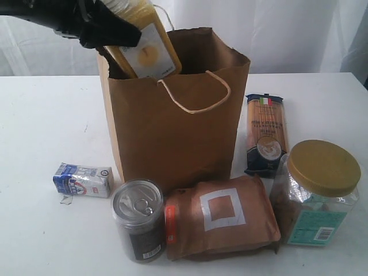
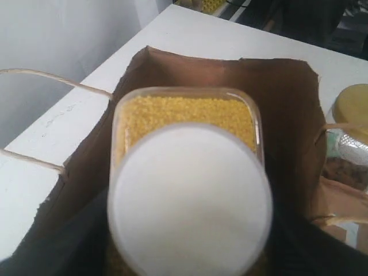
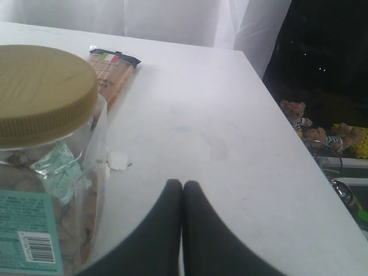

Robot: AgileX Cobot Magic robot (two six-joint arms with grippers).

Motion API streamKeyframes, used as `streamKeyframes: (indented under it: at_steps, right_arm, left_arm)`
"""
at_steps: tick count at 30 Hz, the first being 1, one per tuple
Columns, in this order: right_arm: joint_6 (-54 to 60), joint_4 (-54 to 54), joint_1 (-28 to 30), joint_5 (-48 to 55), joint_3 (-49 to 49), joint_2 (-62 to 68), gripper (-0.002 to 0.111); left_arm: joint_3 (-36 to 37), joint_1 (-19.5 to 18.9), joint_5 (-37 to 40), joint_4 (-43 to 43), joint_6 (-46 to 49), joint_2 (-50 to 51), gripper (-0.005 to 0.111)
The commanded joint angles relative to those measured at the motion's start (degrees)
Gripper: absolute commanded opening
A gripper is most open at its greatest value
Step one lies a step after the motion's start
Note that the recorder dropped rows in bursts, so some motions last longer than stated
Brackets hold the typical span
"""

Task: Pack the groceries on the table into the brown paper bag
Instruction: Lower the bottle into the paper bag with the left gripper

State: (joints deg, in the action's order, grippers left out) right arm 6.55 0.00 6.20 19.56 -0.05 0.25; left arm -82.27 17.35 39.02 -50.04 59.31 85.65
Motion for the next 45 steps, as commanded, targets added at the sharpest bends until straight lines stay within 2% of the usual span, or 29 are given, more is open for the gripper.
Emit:
streamKeyframes:
  at_steps: [1,5,18,20,24,28,45]
  right_arm:
    - [0.1,0.0,0.0,-0.3,0.0,-0.3,0.000]
    - [0.1,0.0,0.0,-0.3,0.0,-0.3,0.000]
    - [0.1,0.0,0.0,-0.3,0.0,-0.3,0.000]
    - [0.1,0.0,0.0,-0.3,0.0,-0.3,0.000]
    - [0.1,0.0,0.0,-0.3,0.0,-0.3,0.000]
    - [0.1,0.0,0.0,-0.3,0.0,-0.3,0.000]
    - [0.1,0.0,0.0,-0.3,0.0,-0.3,0.000]
  left_arm:
    - [-1.1,0.2,-1.1,-1.6,0.7,-1.0,0.000]
    - [-1.1,0.2,-1.0,1.2,0.7,-1.0,0.000]
    - [-1.1,1.1,-0.6,2.0,1.0,0.3,0.002]
    - [-1.1,1.1,-1.1,2.1,1.0,0.3,0.010]
    - [-1.1,1.1,-1.7,2.1,0.8,0.3,0.036]
    - [-1.1,1.1,-2.1,1.1,0.8,0.3,0.051]
    - [-1.1,1.1,-1.9,-0.1,0.8,0.0,0.051]
